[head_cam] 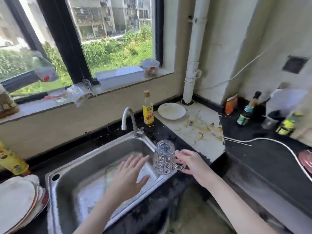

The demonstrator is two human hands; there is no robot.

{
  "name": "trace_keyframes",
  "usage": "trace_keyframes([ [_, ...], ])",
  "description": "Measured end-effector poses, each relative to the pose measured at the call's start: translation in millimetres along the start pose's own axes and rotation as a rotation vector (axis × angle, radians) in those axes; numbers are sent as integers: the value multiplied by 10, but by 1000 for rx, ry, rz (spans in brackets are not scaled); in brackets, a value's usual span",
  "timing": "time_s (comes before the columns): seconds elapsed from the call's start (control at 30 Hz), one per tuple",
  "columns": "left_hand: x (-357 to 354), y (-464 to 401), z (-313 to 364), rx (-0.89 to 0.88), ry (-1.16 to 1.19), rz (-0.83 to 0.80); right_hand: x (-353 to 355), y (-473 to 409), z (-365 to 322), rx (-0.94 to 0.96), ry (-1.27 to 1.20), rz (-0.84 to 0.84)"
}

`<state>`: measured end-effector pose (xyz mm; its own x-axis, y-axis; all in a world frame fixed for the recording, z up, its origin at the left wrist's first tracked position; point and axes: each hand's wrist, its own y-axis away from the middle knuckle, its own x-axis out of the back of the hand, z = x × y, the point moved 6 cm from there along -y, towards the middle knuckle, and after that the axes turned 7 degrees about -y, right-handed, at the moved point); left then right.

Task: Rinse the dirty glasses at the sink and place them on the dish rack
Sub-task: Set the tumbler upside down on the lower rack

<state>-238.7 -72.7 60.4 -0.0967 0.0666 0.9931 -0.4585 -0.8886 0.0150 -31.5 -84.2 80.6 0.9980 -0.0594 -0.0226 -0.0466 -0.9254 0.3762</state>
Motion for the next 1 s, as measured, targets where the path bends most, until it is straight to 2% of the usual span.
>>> trace_keyframes([
  [0.2,113,204,983,-246,5,-9,758,1117,286,-10,-101,224],
  [0.37,-66,483,2005,-445,83,-107,1516,2137,653,9,-138,442],
  [0.6,-175,898,3748,-752,36,-89,2652,3691,1288,-11,-263,734],
  [0.8,-437,1521,5315,-949,96,-152,3522,5033,1821,-58,-402,954],
  [1.0,-515,1762,6448,-1092,62,-175,4184,5827,2181,-85,-547,1137],
])
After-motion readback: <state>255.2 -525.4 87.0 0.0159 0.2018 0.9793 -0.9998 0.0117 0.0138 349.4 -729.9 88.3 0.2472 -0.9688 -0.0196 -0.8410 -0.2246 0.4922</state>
